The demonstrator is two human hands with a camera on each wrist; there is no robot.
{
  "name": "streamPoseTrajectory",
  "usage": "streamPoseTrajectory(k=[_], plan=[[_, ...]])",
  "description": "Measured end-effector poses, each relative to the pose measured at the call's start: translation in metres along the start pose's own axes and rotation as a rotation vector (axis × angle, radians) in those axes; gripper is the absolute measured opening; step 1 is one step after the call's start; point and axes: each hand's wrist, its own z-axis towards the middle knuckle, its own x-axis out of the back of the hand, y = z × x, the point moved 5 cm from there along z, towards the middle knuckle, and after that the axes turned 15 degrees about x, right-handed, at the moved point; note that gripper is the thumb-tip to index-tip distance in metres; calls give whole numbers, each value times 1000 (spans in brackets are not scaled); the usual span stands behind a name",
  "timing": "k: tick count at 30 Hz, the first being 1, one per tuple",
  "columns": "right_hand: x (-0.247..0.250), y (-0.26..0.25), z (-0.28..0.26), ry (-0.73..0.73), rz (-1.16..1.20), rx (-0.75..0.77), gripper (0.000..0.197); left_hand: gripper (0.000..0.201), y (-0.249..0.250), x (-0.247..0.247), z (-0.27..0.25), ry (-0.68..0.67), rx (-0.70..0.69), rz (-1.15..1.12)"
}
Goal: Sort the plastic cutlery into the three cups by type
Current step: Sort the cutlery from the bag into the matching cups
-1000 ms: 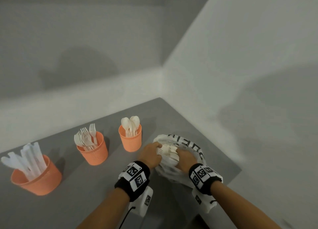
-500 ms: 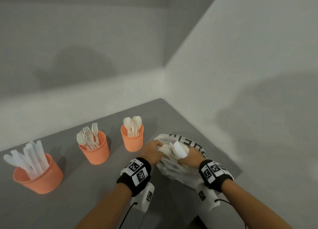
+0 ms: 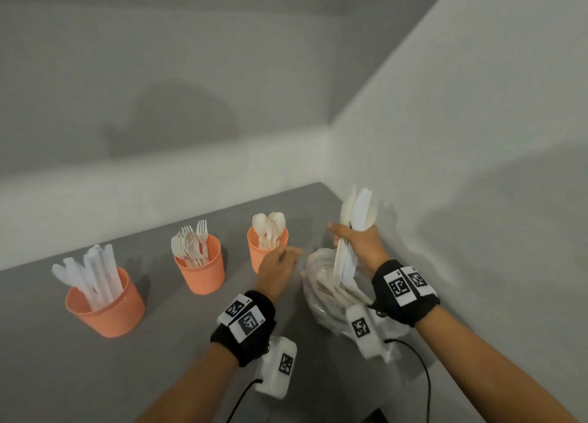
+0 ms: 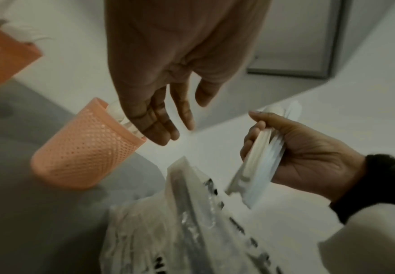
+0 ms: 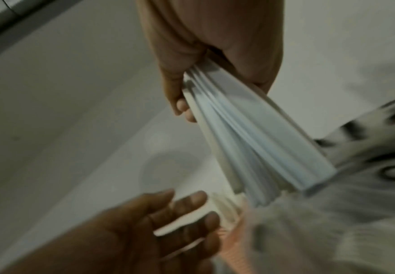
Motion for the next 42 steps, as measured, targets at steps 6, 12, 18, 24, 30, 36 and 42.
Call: streamPoseTrajectory(k=[6, 12, 18, 24, 30, 36, 42], plan=[[-78, -14, -14, -56, 186, 14, 16, 45, -26, 21, -23, -187, 450, -555], [-148, 11, -47, -110, 264, -77, 35, 51, -32, 56, -38, -174, 338, -663], [-195, 26, -83, -442, 236, -252, 14, 57, -55, 97, -61, 35, 307, -527], [-228, 46, -122, -659, 308, -389, 11, 47, -71, 117, -83, 128, 333, -425], [-233, 58, -124, -464, 193, -352, 15, 31, -80, 169, -94, 339, 245, 163], [-237, 64, -127, -500, -42, -152, 12, 5, -63, 191, -95, 522, 10, -71], [-251, 67, -132, -579, -155, -3, 28, 18, -62, 190, -79, 596, 47, -108]])
